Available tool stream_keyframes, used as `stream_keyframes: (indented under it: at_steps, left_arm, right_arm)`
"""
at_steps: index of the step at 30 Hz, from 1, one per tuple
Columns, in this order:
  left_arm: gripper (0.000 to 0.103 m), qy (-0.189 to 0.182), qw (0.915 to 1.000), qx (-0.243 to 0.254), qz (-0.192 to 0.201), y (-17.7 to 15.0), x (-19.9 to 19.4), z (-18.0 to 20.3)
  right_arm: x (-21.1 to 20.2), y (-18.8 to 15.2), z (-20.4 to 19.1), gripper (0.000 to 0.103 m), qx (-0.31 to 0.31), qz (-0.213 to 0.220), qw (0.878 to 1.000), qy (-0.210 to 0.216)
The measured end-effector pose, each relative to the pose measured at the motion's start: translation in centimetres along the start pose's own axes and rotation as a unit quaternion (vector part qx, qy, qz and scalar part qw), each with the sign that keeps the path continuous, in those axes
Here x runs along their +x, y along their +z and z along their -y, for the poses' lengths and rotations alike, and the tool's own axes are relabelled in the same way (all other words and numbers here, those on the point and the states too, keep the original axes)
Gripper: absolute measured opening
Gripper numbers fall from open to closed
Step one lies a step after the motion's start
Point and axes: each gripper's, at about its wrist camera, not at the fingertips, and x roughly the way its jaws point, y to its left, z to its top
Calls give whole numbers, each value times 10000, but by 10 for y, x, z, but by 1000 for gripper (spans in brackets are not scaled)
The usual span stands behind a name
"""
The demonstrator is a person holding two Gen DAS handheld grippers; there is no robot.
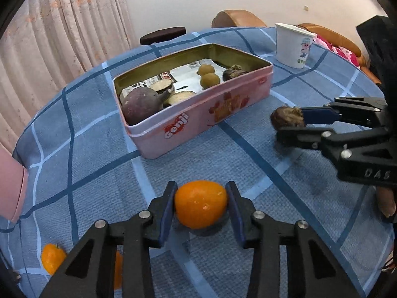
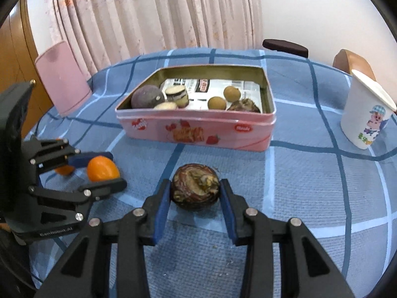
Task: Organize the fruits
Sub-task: 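Move the mangosteen in the right tool over the pink tin while the left tool holds the orange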
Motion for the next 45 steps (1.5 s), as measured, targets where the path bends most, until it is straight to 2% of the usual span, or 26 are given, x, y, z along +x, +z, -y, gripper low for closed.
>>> stream_keyframes:
  at_steps: [4,6,9,11,14,17,19,21,23,27,30,35,39,45]
  left_arm:
    - [42,-124,9986,-139,489,5,-17,-4]
    - [42,-240,9945,-232,989,9,-33,-8]
    - [42,-272,9888,-513,1372,18,-43,-13]
    - [42,-120,9856,-944,1395,30,-39,-21]
    - [42,231,9797,-1482,1331,50,-29,-30]
    - [42,249,9711,-1875,1459,66,-26,-38]
    - [42,272,9694,-1901,1526,76,-24,-38]
    - [42,491,9704,-1713,1630,87,-20,-31]
    - [42,679,9717,-1579,1622,95,-12,-27]
    - [42,549,9709,-1760,1525,99,-2,-40]
    - [42,623,9705,-1826,1443,95,-7,-51]
    - [42,244,9683,-2032,1435,73,-31,-67]
    - [42,302,9733,-1920,1222,55,-33,-59]
    - [42,333,9847,-1459,890,42,-19,-25]
  right_arm:
    - [-12,7,11,42,374,377,9986,73]
    - [-18,12,17,42,565,598,9966,34]
    - [-24,22,25,42,802,795,9936,5]
    - [-24,31,26,42,825,786,9935,-50]
    - [-20,55,21,42,663,829,9935,-415]
    - [-14,72,22,42,706,929,9903,-758]
    - [-6,83,24,42,830,948,9889,-785]
    - [7,90,27,42,945,930,9875,-848]
    - [19,94,30,42,1020,863,9874,-852]
    - [27,92,45,42,1267,808,9867,-621]
    - [25,88,56,42,1442,813,9850,-492]
    - [13,86,58,42,1474,944,9841,-293]
    - [2,86,51,42,1396,1110,9840,-50]
    - [4,85,47,42,1394,1072,9844,11]
